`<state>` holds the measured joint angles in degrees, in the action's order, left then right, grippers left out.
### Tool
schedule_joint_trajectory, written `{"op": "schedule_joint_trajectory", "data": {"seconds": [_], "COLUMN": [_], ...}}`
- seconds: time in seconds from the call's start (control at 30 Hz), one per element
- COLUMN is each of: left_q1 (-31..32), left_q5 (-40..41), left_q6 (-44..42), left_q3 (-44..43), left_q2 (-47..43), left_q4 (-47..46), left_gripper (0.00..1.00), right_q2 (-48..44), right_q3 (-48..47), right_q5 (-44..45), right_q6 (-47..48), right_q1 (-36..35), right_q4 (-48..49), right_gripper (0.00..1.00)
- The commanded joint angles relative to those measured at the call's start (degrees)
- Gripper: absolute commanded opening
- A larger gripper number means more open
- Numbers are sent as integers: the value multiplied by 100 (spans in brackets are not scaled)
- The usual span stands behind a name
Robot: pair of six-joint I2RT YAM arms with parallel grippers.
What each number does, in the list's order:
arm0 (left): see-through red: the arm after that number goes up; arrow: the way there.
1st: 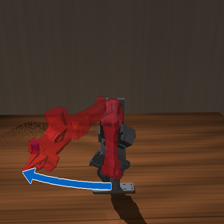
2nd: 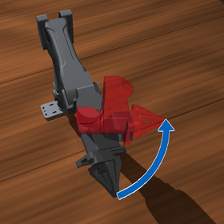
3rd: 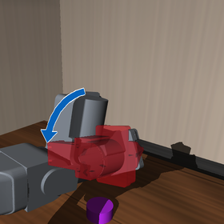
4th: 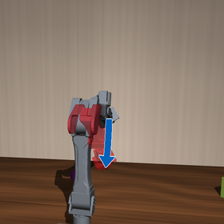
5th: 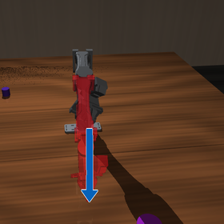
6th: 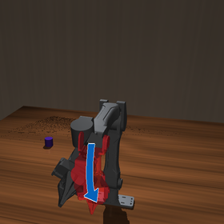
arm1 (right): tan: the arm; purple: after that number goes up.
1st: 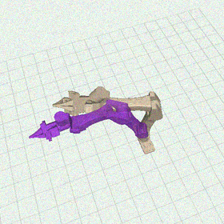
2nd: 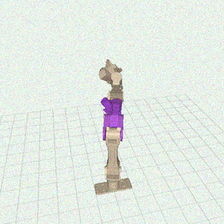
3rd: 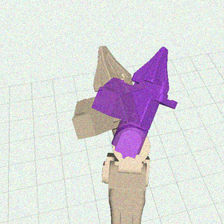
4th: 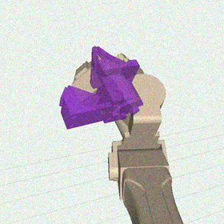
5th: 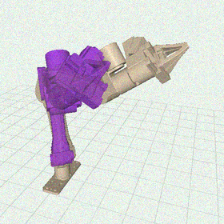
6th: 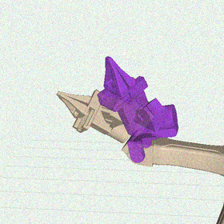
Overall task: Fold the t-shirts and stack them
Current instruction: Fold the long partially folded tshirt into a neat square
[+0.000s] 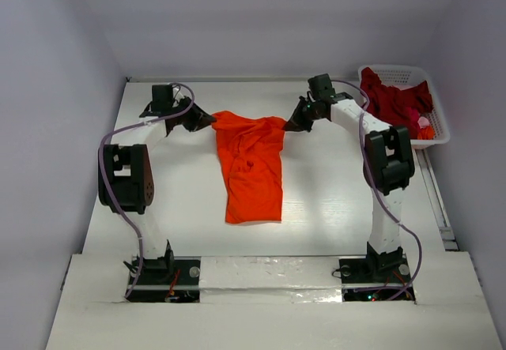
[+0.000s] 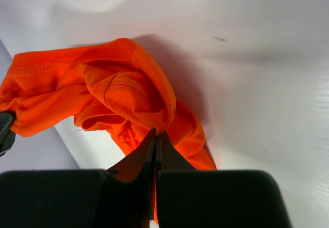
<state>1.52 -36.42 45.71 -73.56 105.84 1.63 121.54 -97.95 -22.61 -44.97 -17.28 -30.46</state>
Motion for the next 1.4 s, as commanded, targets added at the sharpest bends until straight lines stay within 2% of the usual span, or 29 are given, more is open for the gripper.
{"op": "schedule_joint_trajectory", "data": {"seconds": [0.0, 0.43, 1.0, 1.37], "left_q1": [41, 147, 314, 314], "left_q5": [13, 30, 57, 21], "left_q6": [-186, -370, -502, -440], "left_q3": [87, 298, 940, 457], "left_q2": [-511, -1372, -2392, -2841], "left_q4": [162, 786, 1322, 1946], "left_gripper": [0, 0, 0, 0], "right_q2": [-332, -1122, -1905, -2397], "right_q3": [232, 1216, 1999, 2210], "right_q5": [-129, -235, -340, -314], "right_q6": [129, 278, 401, 384], "right_q1": [-135, -188, -346, -566], "right_q4": [145, 260, 251, 110], "right_gripper": [0, 0, 0, 0]}}
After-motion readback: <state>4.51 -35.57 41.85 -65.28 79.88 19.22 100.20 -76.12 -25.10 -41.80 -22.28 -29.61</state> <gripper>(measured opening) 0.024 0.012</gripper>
